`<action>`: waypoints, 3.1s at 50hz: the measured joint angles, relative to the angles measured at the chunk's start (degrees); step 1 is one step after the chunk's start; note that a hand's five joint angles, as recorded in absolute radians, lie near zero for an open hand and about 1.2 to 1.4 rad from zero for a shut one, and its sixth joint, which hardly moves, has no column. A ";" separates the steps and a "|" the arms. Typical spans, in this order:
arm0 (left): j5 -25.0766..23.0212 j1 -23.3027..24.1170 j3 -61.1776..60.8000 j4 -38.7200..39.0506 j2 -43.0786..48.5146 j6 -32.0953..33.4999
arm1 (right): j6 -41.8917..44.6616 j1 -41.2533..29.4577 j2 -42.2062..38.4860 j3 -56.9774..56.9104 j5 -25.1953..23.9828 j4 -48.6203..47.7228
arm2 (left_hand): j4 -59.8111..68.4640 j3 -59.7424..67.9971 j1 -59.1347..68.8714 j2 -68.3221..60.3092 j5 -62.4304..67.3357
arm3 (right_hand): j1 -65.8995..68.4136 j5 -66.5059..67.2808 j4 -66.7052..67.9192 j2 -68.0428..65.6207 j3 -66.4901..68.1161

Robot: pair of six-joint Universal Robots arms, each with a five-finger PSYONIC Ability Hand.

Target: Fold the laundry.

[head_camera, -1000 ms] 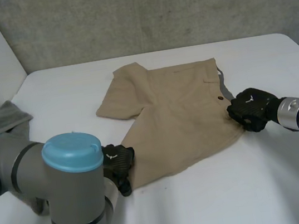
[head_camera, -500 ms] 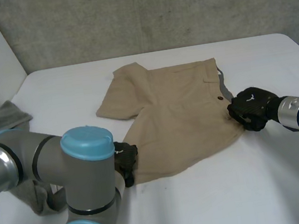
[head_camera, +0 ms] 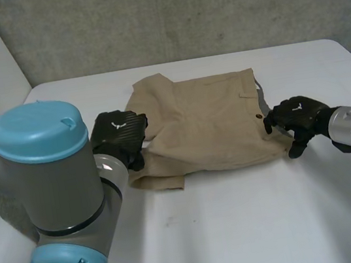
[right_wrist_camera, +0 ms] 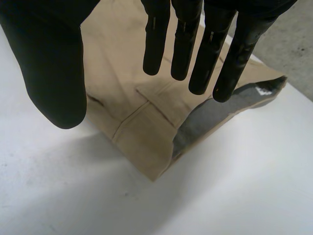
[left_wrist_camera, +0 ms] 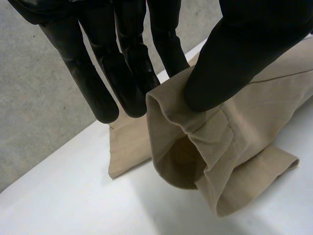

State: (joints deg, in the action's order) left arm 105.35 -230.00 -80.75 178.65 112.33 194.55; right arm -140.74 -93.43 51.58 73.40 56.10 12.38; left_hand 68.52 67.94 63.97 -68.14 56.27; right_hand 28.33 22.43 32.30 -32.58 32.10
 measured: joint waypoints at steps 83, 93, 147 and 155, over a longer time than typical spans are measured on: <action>-5.05 -9.20 39.07 19.56 37.46 23.44 | 1.29 -8.98 -10.26 -20.94 25.68 -11.09 | -7.18 -6.91 -5.53 7.03 -5.43 | 26.09 34.88 35.73 -34.61 35.54; -6.68 -9.25 37.09 18.35 34.40 15.21 | 0.62 -10.30 -3.25 -13.67 22.04 -11.33 | -55.31 -54.32 -50.56 54.62 -53.27 | 26.09 34.91 35.73 -34.61 36.04; -17.29 -10.87 41.82 12.43 35.09 13.94 | -0.25 0.47 26.24 11.91 -1.62 -16.42 | 0.00 0.03 1.65 -0.08 -1.32 | 26.09 34.92 35.75 -34.61 36.36; -16.86 -10.30 42.50 18.64 35.41 18.23 | -0.39 -1.01 8.77 -4.91 6.63 -13.18 | 0.01 0.12 1.65 -0.16 -1.32 | 26.09 34.92 35.75 -34.61 36.36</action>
State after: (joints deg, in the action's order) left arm 88.49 -240.29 -38.25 197.29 147.75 212.78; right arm -141.12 -94.44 60.35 68.49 62.73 -0.80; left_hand 68.53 68.06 65.62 -68.30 54.94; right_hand 54.43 57.35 68.05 -67.19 68.47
